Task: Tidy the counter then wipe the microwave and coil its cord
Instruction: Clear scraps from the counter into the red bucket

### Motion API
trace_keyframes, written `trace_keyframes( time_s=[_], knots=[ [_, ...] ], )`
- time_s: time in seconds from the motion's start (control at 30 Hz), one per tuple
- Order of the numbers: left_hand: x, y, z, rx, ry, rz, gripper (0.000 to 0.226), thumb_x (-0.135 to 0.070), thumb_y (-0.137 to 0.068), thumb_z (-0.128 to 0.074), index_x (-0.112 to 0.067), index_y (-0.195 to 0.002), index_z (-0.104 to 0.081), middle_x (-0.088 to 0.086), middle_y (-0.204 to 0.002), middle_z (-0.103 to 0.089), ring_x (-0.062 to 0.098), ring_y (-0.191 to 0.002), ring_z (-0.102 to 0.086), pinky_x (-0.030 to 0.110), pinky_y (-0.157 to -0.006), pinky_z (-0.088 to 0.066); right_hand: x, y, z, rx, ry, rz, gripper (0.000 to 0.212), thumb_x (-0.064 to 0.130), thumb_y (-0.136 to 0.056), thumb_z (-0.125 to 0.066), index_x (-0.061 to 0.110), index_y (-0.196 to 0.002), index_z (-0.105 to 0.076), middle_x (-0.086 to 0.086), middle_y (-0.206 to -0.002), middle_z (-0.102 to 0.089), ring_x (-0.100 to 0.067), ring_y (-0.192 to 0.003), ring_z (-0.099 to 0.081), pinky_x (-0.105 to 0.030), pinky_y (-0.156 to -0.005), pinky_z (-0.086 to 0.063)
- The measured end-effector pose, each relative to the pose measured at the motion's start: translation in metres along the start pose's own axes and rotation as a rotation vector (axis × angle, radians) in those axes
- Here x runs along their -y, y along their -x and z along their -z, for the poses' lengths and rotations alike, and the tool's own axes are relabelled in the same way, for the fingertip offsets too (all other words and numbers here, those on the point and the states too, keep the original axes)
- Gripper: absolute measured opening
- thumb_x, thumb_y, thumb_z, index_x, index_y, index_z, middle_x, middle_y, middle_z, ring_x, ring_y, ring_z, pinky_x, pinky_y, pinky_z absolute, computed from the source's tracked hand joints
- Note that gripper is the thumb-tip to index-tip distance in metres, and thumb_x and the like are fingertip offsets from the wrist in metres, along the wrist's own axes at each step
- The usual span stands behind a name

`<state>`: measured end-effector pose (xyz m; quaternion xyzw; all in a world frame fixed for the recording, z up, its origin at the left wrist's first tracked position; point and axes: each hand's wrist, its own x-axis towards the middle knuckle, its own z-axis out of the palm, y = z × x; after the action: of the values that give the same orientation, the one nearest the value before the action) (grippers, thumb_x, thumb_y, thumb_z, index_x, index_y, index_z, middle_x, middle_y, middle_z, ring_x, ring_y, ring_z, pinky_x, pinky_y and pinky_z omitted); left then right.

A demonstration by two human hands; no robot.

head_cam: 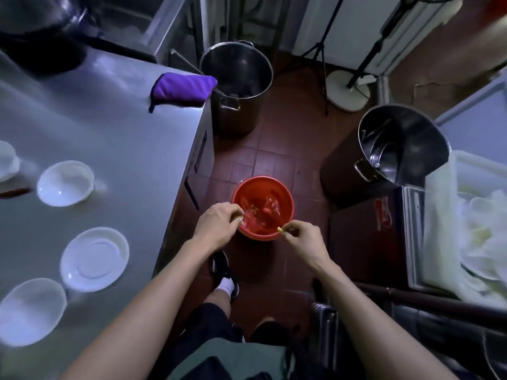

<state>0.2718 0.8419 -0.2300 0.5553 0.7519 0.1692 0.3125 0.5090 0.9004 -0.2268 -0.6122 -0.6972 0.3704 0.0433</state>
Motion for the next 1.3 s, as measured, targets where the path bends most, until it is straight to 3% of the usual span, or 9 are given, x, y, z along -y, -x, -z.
trace_keyframes(
  time_s=[0.23,0.4,0.6,0.67,0.77,0.87,1.03,1.17,1.3],
  knots=[
    [0.023,-0.071,-0.012,0.101,0.122,0.127,0.008,-0.038,-0.083,-0.07,-0.04,-0.091,-0.067,-0.019,-0.089,-0.067,0.011,-0.087,-0.063,0.035,-0.082,-0.054,-0.001,-0.065,-0.014,0.046,-0.003,-0.113,0.009,0.03,-0.089,-0.073,0.022,-0.092,-0.076,0.009,-0.088,-0.074,-0.003,-0.082,-0.067,-0.022,-0.077,-0.054],
    [0.032,-0.118,-0.037,0.047,0.312,0.305,0.009,-0.025,-0.079,-0.076,-0.03,-0.085,-0.074,-0.016,-0.077,-0.071,0.004,-0.078,-0.064,0.026,-0.08,-0.053,-0.017,-0.106,-0.03,0.125,-0.023,-0.201,0.009,0.028,-0.089,-0.07,0.021,-0.091,-0.076,0.009,-0.084,-0.074,-0.007,-0.082,-0.068,-0.029,-0.076,-0.055],
    [0.035,-0.157,-0.094,0.048,0.366,0.449,0.007,-0.02,-0.082,-0.076,-0.026,-0.086,-0.075,-0.013,-0.077,-0.07,0.0,-0.076,-0.064,0.009,-0.069,-0.043,-0.053,-0.153,-0.049,0.2,-0.026,-0.299,0.007,0.024,-0.088,-0.07,0.021,-0.087,-0.076,0.008,-0.08,-0.074,-0.008,-0.079,-0.068,-0.023,-0.066,-0.047],
    [0.038,-0.171,-0.114,0.069,0.345,0.464,0.008,-0.018,-0.082,-0.075,-0.023,-0.088,-0.076,-0.012,-0.078,-0.07,0.003,-0.072,-0.062,0.0,-0.063,-0.036,-0.069,-0.173,-0.057,0.205,0.002,-0.275,0.01,0.026,-0.088,-0.07,0.018,-0.09,-0.076,0.005,-0.083,-0.075,-0.011,-0.082,-0.069,-0.027,-0.072,-0.051],
    [0.042,-0.19,-0.141,0.089,0.341,0.517,0.011,-0.014,-0.083,-0.074,-0.022,-0.09,-0.077,-0.011,-0.076,-0.068,-0.001,-0.068,-0.059,-0.003,-0.06,-0.034,-0.093,-0.198,-0.071,0.236,0.005,-0.268,0.012,0.027,-0.089,-0.07,0.017,-0.092,-0.076,0.002,-0.087,-0.076,-0.014,-0.086,-0.069,-0.032,-0.082,-0.054],
    [0.055,-0.207,-0.176,0.099,0.372,0.571,0.012,-0.014,-0.083,-0.074,-0.023,-0.09,-0.077,-0.012,-0.073,-0.068,-0.007,-0.065,-0.059,-0.003,-0.06,-0.036,-0.12,-0.223,-0.092,0.27,-0.001,-0.281,0.01,0.024,-0.089,-0.069,0.019,-0.093,-0.076,0.004,-0.087,-0.075,-0.012,-0.086,-0.068,-0.031,-0.082,-0.055],
    [0.086,-0.238,-0.237,0.144,0.393,0.642,0.009,-0.019,-0.082,-0.077,-0.025,-0.088,-0.076,-0.011,-0.068,-0.067,-0.001,-0.064,-0.062,0.002,-0.061,-0.04,-0.168,-0.26,-0.131,0.311,-0.011,-0.268,0.01,0.024,-0.09,-0.067,0.02,-0.094,-0.075,0.007,-0.087,-0.072,-0.011,-0.086,-0.066,-0.031,-0.082,-0.054],
    [0.109,-0.266,-0.278,0.142,0.402,0.656,0.009,-0.017,-0.082,-0.076,-0.024,-0.086,-0.075,-0.006,-0.071,-0.07,0.01,-0.07,-0.069,0.02,-0.075,-0.053,-0.205,-0.289,-0.162,0.303,-0.026,-0.291,0.01,0.023,-0.09,-0.065,0.022,-0.093,-0.074,0.008,-0.085,-0.071,-0.013,-0.085,-0.066,-0.035,-0.082,-0.055],
    [0.124,-0.291,-0.317,0.186,0.386,0.646,0.011,-0.013,-0.082,-0.075,-0.023,-0.085,-0.074,-0.003,-0.073,-0.071,0.016,-0.074,-0.069,0.027,-0.079,-0.056,-0.234,-0.318,-0.199,0.292,0.005,-0.278,0.012,0.021,-0.088,-0.063,0.023,-0.092,-0.073,0.007,-0.086,-0.071,-0.015,-0.087,-0.065,-0.035,-0.084,-0.054]
  ],
)
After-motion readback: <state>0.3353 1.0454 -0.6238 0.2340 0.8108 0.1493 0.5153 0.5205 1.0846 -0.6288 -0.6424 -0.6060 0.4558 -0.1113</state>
